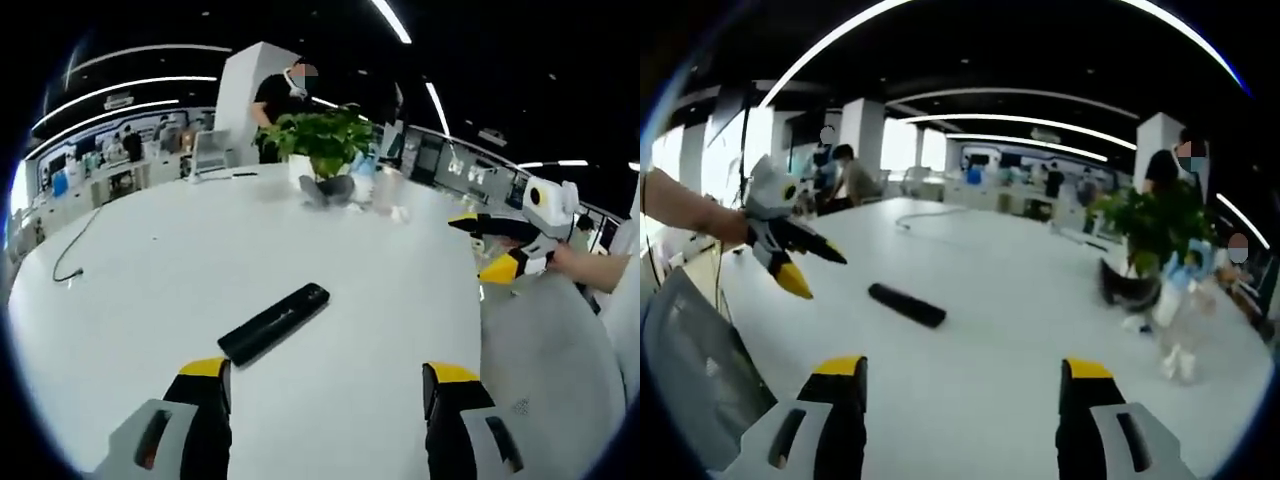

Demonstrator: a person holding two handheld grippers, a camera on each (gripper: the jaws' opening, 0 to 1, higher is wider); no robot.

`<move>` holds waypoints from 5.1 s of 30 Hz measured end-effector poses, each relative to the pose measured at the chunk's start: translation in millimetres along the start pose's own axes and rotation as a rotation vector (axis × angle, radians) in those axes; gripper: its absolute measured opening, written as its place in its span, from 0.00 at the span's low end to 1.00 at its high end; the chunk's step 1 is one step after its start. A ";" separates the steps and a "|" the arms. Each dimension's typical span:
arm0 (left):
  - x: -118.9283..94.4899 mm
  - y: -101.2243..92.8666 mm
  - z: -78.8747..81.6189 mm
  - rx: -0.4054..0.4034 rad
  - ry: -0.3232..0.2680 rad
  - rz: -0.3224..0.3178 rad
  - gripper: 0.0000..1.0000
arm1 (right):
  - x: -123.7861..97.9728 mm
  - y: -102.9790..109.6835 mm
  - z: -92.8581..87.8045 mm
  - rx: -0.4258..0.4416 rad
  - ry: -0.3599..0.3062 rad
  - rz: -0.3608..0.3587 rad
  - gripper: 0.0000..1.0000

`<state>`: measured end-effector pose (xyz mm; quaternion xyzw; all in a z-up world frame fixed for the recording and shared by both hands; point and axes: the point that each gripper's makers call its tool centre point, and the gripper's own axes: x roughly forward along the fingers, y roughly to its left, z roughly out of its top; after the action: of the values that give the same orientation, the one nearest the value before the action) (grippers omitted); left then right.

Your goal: Press the specified remote control buttons in sequence, fully releasing each button before pressing the next.

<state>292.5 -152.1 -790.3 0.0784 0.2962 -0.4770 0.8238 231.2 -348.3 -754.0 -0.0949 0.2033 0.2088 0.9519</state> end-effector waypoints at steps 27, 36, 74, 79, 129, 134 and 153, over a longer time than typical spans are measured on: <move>46.5 34.2 -8.0 0.164 0.234 -0.040 0.80 | -1.2 -0.9 0.7 0.010 -0.009 0.007 0.69; 56.6 45.9 -11.0 0.197 0.301 -0.050 0.80 | -0.3 0.7 -0.3 0.020 -0.004 0.020 0.66; 79.9 60.8 -25.4 0.315 0.521 -0.081 0.46 | 3.9 13.4 -5.3 0.027 0.024 0.096 0.51; 78.2 58.5 -26.6 0.349 0.530 -0.097 0.34 | 4.2 13.3 -6.0 0.026 0.025 0.097 0.50; 54.9 19.6 -48.5 0.462 0.525 -0.192 0.25 | 4.5 18.4 -11.6 -0.019 0.063 0.113 0.46; 53.1 14.9 -50.8 0.471 0.530 -0.197 0.25 | 4.6 19.3 -11.9 -0.023 0.065 0.119 0.45; 45.8 -3.2 -59.2 0.479 0.528 -0.200 0.25 | 5.2 22.4 -13.4 -0.034 0.075 0.133 0.43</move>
<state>282.3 -163.3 -863.6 0.3601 0.3848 -0.5744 0.6264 221.1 -329.9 -770.5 -0.1052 0.2411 0.2712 0.9259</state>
